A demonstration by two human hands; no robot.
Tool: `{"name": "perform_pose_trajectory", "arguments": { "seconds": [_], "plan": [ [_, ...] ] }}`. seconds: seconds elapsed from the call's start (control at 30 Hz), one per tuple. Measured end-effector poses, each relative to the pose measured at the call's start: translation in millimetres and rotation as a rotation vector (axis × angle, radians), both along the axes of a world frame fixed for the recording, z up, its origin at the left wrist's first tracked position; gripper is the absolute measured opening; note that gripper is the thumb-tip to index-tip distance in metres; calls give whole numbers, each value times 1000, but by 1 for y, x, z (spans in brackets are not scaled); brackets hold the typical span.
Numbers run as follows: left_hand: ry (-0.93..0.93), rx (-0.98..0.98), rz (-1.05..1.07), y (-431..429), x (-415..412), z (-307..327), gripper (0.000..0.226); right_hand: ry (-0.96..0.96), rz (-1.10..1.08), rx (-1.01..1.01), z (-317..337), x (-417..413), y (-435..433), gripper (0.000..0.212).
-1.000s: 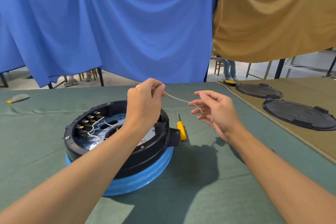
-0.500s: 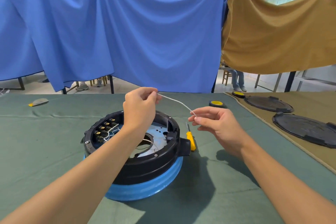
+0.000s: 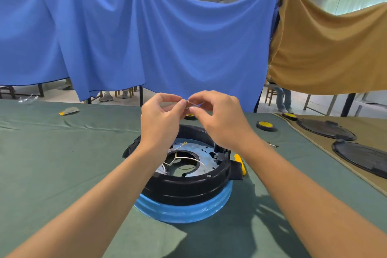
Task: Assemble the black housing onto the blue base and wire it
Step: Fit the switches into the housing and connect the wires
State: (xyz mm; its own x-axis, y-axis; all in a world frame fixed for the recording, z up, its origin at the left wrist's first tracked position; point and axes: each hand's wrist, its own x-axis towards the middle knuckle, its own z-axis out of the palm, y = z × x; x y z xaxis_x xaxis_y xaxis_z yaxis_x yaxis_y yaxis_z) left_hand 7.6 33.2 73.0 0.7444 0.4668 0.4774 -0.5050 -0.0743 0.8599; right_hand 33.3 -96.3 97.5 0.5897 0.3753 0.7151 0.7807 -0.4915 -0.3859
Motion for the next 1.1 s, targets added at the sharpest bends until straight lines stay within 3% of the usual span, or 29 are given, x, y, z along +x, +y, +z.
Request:
{"name": "perform_pose_trajectory", "arguments": {
  "seconds": [0.1,0.2,0.4,0.47,0.73,1.1],
  "plan": [
    [-18,17,-14,17,-4,0,2,7,16,54,4,0,16,13],
    [0,165,37,38,-7,-4,8,64,31,44,1,2,25,10],
    [148,242,280,79,-15,-47,13,275,24,-189,-17,4,43,13],
    [236,321,278,84,-17,-69,29,285,38,-239,-24,4,50,15],
    [306,200,148,79,-11,-88,39,247,66,-499,-46,4,64,22],
    [302,203,192,79,-12,-91,38,157,86,-501,-49,-1,70,20]
  ]
}}
